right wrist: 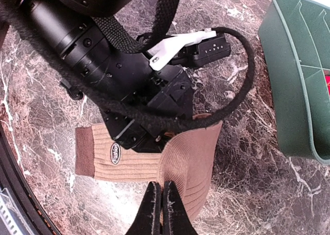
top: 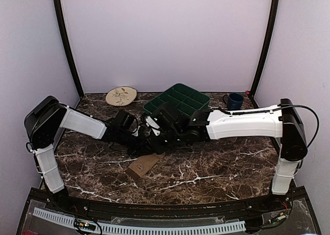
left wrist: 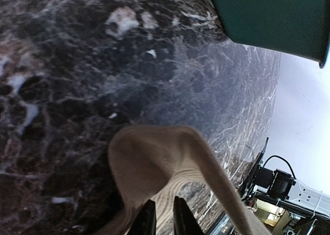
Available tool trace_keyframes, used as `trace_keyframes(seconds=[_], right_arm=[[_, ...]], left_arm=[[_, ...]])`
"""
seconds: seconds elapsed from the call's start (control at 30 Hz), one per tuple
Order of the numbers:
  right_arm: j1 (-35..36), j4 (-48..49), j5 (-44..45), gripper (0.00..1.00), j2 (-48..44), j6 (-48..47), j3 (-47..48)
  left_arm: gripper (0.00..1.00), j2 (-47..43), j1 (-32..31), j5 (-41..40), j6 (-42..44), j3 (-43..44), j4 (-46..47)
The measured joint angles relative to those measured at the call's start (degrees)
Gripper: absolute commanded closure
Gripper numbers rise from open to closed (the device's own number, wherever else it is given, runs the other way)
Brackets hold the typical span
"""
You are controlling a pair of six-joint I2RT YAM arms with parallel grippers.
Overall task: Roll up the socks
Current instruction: Fold the sock at the center of the board.
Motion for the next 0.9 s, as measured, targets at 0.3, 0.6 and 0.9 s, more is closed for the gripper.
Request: trace_keyframes(seconds=[0.3, 0.6, 0.9], right_arm=[[0.0, 0.0, -0.8, 1.00, -0.1, 0.3, 0.0], [0.1, 0.6, -3.0, 1.00, -0.8, 0.6, -0.8], [1.3, 0.8, -6.7, 1.00, -0.9, -0.1, -0.9]], left_arm=[[0.84, 0.1, 1.5, -1.7, 0.8, 0.2, -2.2], [0.84, 1.7, 2.7, -2.4, 0.9, 1.9, -2.4], [0.86, 2.0, 2.7, -2.0, 0.9, 1.9, -2.3]])
